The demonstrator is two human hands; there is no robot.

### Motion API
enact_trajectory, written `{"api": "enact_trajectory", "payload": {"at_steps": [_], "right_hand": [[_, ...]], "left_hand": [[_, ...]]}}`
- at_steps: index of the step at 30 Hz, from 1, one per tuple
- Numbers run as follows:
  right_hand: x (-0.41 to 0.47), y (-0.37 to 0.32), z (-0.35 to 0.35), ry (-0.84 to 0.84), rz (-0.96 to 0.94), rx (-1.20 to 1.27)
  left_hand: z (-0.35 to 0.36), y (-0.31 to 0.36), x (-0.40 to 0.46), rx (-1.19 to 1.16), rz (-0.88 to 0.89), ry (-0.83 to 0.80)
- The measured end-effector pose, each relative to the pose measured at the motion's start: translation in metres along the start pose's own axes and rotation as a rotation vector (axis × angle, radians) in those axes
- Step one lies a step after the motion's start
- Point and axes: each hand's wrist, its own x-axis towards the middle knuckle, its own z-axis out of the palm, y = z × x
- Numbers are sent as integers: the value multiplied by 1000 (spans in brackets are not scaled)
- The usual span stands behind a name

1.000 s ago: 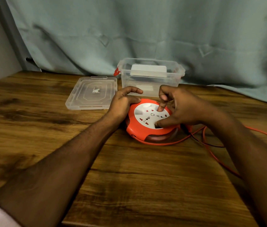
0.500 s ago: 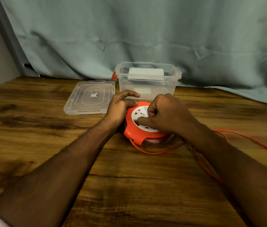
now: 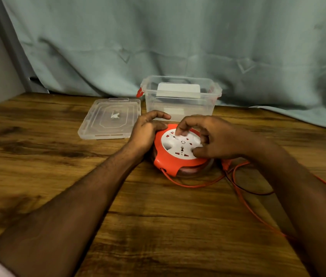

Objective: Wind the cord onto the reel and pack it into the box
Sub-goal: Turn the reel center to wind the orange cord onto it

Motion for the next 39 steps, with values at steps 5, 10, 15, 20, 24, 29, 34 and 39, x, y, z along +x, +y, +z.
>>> {"api": "enact_trajectory", "payload": {"at_steps": [5,10,15,20,24,29,34,39], "right_hand": [[4,11,-1,13,37,17],[2,10,1,24,31,52],[2,-1,3,106,102,15],[3,-12,9,176,197,-56],[8,-21,19,231,256,-142],[11,-30,24,250,236,-197],[14,-35,32,327,213,-161],[10,-30,26,334,165,-109]], "left_hand": [[1,4,-3,-3,-6,-1],[1,4,-4,-16,6,7],[0,2,-2,-18,-10,16],[-1,3,-2,-12,-12,21],[-1,4,-3,1,-19,20],[1,4,-3,17,-14,-3],[0,6,-5,-12,-12,-26],[1,5,-5,-13,-17,-22]]}}
